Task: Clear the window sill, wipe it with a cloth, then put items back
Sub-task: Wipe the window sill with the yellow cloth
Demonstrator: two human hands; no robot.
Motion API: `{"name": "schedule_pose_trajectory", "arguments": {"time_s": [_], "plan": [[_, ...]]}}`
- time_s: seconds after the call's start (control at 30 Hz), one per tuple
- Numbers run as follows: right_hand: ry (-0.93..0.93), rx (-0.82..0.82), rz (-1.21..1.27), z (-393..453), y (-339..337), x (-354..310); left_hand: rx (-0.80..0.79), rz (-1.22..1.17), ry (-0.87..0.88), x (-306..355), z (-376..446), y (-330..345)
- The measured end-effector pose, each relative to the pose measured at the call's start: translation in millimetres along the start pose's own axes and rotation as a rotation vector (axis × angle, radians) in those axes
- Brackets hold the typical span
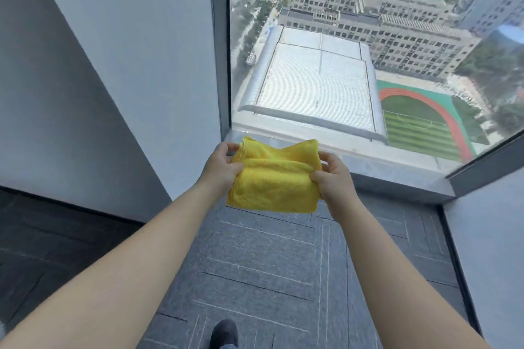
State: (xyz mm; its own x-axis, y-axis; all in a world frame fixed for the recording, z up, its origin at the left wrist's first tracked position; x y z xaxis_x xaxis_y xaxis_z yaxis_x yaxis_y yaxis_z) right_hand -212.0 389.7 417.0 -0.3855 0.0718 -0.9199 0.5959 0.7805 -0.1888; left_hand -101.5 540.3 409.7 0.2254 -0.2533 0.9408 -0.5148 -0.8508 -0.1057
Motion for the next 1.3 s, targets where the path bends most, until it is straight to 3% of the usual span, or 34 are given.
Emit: {"name": "schedule_pose_trajectory", "arguments": {"time_s": [0.43,0.7,0.9,1.3], "plan": [[0.139,-0.038,0.008,266,-2,37,0.025,0.047,-0.163,-45,255,64],[0.14,0.04,-0.007,412,21,87,0.083,0.002,-0.203,-95,397,94],[0.123,0.089,-0.082,496,63,153,0.121,0.028,-0.198,-162,483,87],[-0.055,0.178,-0.173,690,148,341,0.145,0.111,-0.042,-362,677,95]]}}
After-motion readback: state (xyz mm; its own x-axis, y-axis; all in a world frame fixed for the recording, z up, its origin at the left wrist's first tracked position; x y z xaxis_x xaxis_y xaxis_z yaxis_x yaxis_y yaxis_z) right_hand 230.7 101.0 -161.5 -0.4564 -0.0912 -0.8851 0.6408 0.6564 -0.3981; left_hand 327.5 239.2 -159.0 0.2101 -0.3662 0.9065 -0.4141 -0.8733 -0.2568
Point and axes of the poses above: each hand's wrist, its own z-axis towards the middle knuckle, its own y-axis out of the palm, x = y × z, the point moved 1 cm from there along z, towards the middle knuckle, and after that the axes turned 2 degrees about -z, right-handed, at the moved point
